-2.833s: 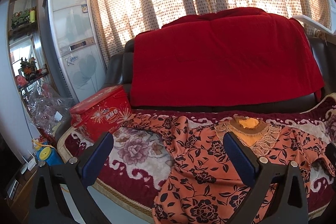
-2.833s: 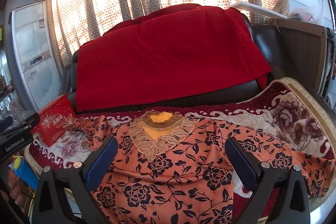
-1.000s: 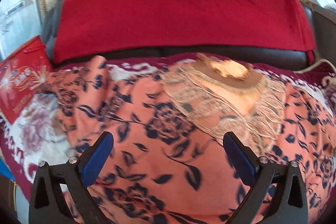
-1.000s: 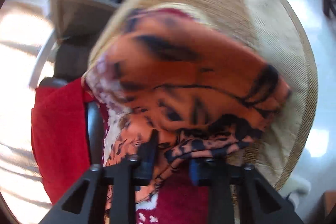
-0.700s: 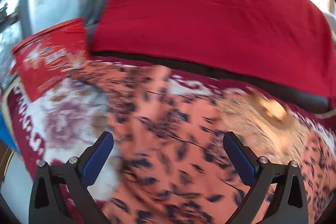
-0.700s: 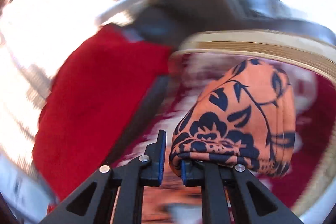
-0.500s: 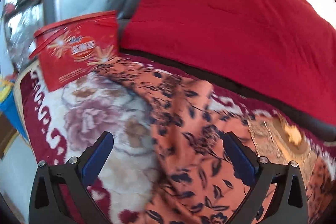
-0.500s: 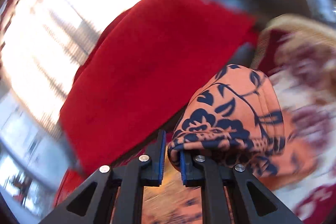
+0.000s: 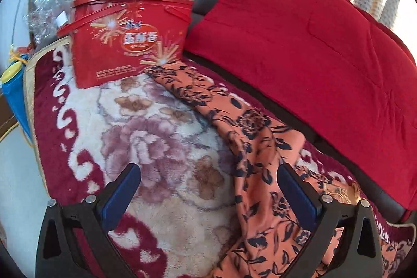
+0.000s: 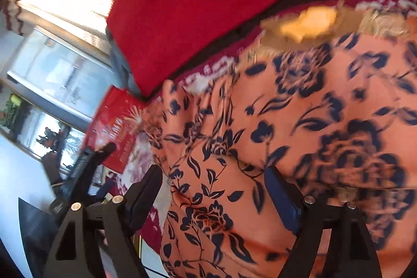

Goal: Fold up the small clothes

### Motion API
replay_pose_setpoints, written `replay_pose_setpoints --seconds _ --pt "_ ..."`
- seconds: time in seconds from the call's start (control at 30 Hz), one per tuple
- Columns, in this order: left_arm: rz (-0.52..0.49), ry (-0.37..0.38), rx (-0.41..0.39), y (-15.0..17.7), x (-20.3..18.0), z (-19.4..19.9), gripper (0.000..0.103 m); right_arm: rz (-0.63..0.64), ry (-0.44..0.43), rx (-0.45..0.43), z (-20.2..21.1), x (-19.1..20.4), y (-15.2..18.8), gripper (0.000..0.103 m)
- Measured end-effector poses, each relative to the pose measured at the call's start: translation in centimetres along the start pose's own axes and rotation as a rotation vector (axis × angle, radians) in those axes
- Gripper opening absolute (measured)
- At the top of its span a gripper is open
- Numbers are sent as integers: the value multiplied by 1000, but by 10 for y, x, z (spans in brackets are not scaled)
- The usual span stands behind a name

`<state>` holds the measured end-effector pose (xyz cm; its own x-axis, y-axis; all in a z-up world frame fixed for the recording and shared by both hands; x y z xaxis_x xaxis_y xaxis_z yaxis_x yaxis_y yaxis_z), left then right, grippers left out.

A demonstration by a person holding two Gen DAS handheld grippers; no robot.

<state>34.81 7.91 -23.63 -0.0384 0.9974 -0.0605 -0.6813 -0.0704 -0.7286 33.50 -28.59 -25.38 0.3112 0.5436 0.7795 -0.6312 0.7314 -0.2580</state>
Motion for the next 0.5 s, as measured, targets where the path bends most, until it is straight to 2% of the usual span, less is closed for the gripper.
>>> replay_pose_setpoints --seconds 0.07,0.13,0.17,0.23,0.33,0.43,0.5 --pt "-27 17 5 -1 -6 -1 103 -3 -42 -101 32 -11 -3 83" --pt "-22 13 22 -1 -5 -5 103 -33 -47 -192 61 -24 -16 78" --pt "-2 0 31 1 -1 -7 103 -42 -33 -241 68 -22 -24 67" --pt "37 7 45 4 4 -11 103 -38 18 -342 92 -36 -38 57" --pt "60 52 39 6 1 -12 103 -63 92 -527 138 -61 -56 57" --pt "-20 87 6 5 -27 -8 103 -186 86 -553 158 -92 -72 56" --pt "-57 95 -14 6 -44 -8 103 -252 93 -501 153 -112 -83 56"
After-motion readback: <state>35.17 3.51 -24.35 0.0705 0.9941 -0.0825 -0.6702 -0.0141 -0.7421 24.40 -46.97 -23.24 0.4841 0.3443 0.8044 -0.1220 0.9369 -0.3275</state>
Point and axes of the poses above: each gripper's, at about its wrist camera, not at the fingertips, and z roughly against the way its jaws point, x to its left, y to its underside, the point moved 2 cm from there along -z, roughly the way its jaws point, and after that the axes turned 15 degrees about -z, right-handed, at the moved point
